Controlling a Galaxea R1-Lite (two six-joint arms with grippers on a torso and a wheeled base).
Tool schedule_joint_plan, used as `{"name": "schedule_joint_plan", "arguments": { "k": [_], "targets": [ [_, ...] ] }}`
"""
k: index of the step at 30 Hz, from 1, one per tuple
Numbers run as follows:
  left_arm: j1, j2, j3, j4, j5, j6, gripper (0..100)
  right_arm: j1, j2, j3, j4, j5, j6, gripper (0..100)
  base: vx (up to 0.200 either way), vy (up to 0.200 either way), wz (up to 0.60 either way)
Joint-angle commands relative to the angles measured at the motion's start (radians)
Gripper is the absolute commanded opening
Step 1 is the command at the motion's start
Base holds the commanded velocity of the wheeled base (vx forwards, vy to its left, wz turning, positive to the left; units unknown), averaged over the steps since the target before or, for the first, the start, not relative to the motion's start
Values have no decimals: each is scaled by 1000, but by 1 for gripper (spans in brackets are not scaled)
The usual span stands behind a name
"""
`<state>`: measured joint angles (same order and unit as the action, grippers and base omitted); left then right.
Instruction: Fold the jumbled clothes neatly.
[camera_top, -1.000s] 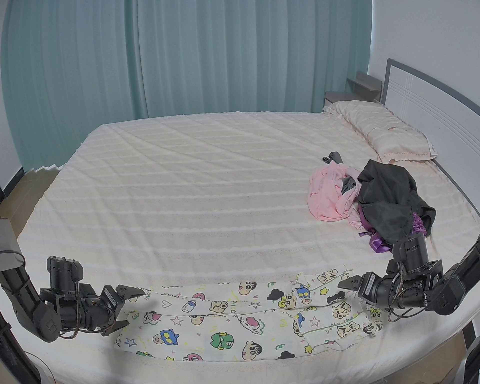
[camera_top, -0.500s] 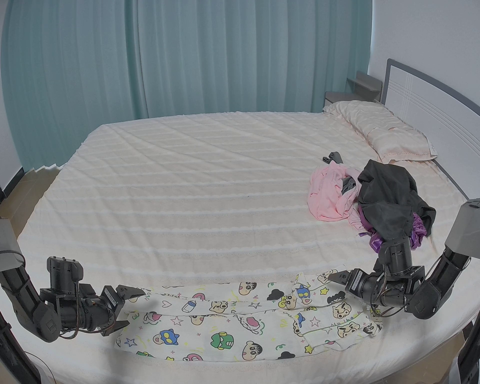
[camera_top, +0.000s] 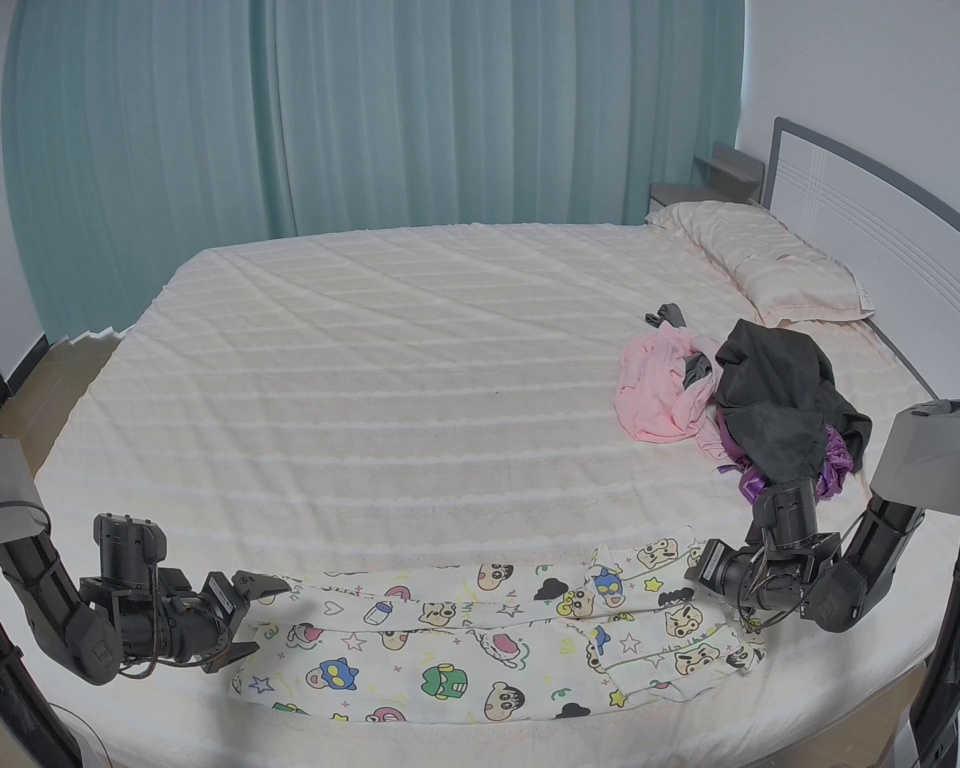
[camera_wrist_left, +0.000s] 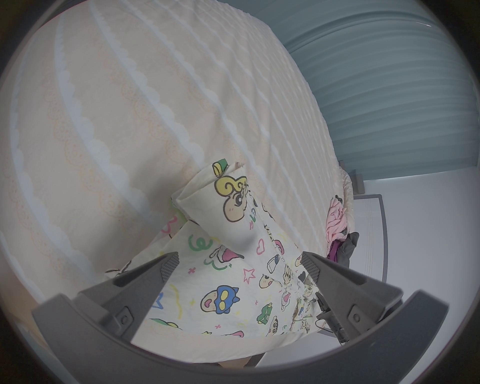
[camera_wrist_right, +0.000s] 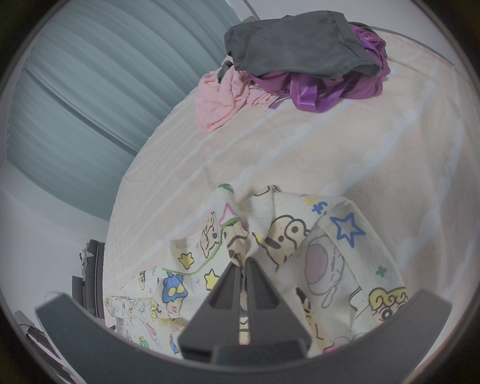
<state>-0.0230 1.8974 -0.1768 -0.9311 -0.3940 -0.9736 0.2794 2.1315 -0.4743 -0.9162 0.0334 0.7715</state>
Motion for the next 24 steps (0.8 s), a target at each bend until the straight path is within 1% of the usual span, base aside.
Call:
{"name": "schedule_joint_plan", "arguments": {
  "k": [1, 4, 5, 9, 15, 16, 19, 24],
  "targets": [
    [0, 0, 2, 0, 0, 0, 100, -16, 13, 8, 0, 0, 2, 0, 0, 0, 0],
    [0, 0, 2, 0, 1, 0, 100, -19, 8, 16, -1, -1, 2, 0, 0, 0, 0],
    [0, 0, 2, 0, 3, 0, 100, -31, -33, 43, 0, -1, 2, 0, 0, 0, 0],
    [0, 0, 2, 0, 6, 0, 100, -40, -76, 78, 8, 0, -1, 0, 0, 0, 0],
    [0, 2, 2, 0, 6, 0, 100, -40, -77, 111, 2, 2, -8, 0, 0, 0, 0],
    [0, 2, 2, 0, 6, 0, 100, -37, -76, 123, 2, 2, -17, 100, 0, 0, 0],
    [0, 2, 0, 0, 6, 0, 100, -32, -73, 126, 0, 2, -29, 100, 0, 0, 0],
    [0, 3, -4, 0, 6, 0, 100, -37, -124, 121, -7, -7, -32, 100, 0, 0, 0]
  ]
}}
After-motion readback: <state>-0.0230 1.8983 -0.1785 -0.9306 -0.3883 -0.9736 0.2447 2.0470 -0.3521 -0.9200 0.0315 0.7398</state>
